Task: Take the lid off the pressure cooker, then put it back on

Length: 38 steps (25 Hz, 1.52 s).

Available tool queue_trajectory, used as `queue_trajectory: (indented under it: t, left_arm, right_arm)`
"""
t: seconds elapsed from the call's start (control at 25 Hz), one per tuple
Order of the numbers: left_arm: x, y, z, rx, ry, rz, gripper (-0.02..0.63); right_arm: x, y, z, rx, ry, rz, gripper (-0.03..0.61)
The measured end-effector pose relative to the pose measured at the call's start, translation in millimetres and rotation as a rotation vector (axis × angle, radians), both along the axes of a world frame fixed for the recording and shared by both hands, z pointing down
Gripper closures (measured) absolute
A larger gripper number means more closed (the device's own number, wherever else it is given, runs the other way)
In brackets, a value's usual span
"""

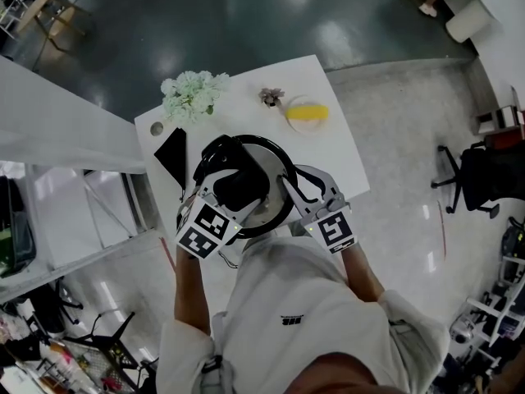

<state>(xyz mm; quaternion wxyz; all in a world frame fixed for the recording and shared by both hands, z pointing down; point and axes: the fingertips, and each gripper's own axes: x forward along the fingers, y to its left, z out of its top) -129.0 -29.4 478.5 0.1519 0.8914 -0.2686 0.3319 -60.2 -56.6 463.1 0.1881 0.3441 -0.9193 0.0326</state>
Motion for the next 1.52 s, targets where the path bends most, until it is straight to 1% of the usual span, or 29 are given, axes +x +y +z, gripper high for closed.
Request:
queue_trajectory:
  t: [0.24, 0.44, 0.6, 0.76, 0.88, 1.08, 1.28, 1.52]
  left_arm:
    - [17, -10, -4, 0.014, -0.017, 0.022, 0.325]
    - [40, -18, -8, 0.012, -0.022, 0.053, 0.324]
    - [60, -25, -8, 0.011, -0.02, 0.077, 0.325]
    - [80, -34, -8, 0.011, -0.019, 0.092, 0.325]
    - [96, -40, -9, 0.012, -0.018, 0.104, 0.325]
    - [120, -48, -7, 0.008, -0.021, 0.121, 0.325]
    - [141, -54, -3, -0.003, -0.024, 0.134, 0.325]
    - [169, -61, 5, -0.02, -0.026, 0.148, 0.324]
  right_arm:
    - [21, -6, -8, 0.002, -0.009, 0.033, 0.484]
    - [42, -10, -11, 0.009, -0.012, 0.056, 0.485]
    - [62, -16, -11, 0.042, -0.014, 0.065, 0.485]
    - [84, -20, -13, 0.016, -0.011, 0.102, 0.485]
    - [100, -25, -13, 0.034, -0.009, 0.109, 0.485]
    - [124, -30, -14, 0.013, -0.011, 0.137, 0.485]
    - [146, -37, -10, 0.039, -0.008, 0.137, 0.485]
    - [171, -44, -7, 0.004, -0.013, 0.166, 0.485]
